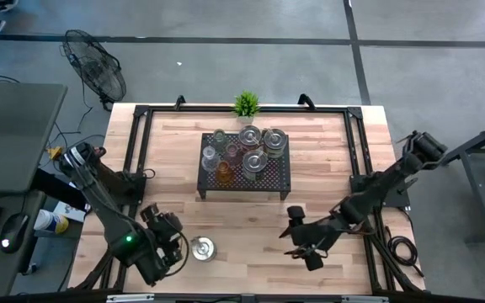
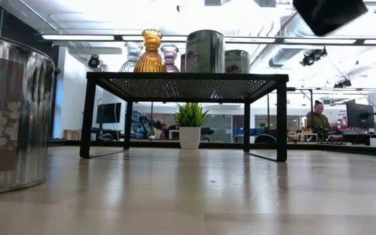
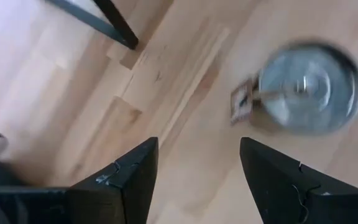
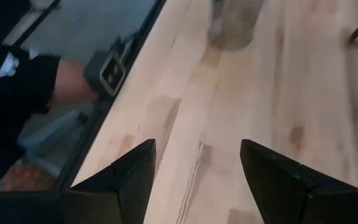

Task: Pick & Place candle stick holders
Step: Put the brown scented candle on the shelf

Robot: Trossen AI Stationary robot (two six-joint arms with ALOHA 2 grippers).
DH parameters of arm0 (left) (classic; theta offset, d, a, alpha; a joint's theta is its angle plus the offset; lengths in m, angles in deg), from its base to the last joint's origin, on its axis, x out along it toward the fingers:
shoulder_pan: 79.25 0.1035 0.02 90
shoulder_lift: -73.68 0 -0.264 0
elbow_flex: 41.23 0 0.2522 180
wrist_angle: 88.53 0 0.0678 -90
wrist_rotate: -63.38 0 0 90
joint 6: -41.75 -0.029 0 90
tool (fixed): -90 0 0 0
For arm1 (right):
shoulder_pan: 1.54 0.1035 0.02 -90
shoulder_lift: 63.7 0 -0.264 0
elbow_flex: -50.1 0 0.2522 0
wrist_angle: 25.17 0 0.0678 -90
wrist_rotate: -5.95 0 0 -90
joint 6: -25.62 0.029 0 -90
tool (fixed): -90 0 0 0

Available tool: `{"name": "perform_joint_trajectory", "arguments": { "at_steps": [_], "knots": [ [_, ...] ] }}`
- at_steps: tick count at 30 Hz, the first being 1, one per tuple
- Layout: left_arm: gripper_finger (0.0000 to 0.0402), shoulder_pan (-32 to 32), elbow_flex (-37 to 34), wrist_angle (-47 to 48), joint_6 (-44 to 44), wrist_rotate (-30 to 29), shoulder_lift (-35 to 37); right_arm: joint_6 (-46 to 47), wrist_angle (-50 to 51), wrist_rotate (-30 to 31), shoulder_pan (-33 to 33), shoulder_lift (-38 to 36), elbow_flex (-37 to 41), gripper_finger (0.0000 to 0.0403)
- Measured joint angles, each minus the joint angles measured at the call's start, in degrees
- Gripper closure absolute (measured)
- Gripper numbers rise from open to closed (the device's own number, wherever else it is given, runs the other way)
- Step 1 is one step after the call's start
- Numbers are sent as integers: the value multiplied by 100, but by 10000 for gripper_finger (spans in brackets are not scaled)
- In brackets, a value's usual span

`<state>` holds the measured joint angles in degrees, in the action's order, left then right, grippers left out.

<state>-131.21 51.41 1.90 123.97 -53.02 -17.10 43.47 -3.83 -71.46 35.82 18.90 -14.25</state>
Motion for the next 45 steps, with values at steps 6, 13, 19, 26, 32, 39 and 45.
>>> {"name": "perform_joint_trajectory", "arguments": {
  "at_steps": [6, 13, 19, 26, 32, 39, 45],
  "knots": [
    [179, -62, -685, -1289, 446, 115, 0, -300, -3, 527, 69, -303, -1, 176],
    [180, -108, -1136, -2263, -1186, 616, -1, -344, 100, 496, 69, -325, 0, 176],
    [180, -357, -1822, -3081, -1712, 74, -15, -378, 163, 584, 135, -325, -1, 176],
    [180, -498, -2394, -3903, -1339, -15, -17, -490, 170, 664, 135, -325, 0, 176],
    [180, -751, -2961, -5020, -1495, -598, -18, -499, 160, 718, 132, -325, 0, 176],
    [180, -884, -3459, -5714, -1531, -1362, -22, -502, 115, 761, 128, -323, 0, 176],
    [180, -879, -3561, -6249, -2121, -1623, -22, -505, 115, 793, 128, -323, 0, 176]
  ]
}}
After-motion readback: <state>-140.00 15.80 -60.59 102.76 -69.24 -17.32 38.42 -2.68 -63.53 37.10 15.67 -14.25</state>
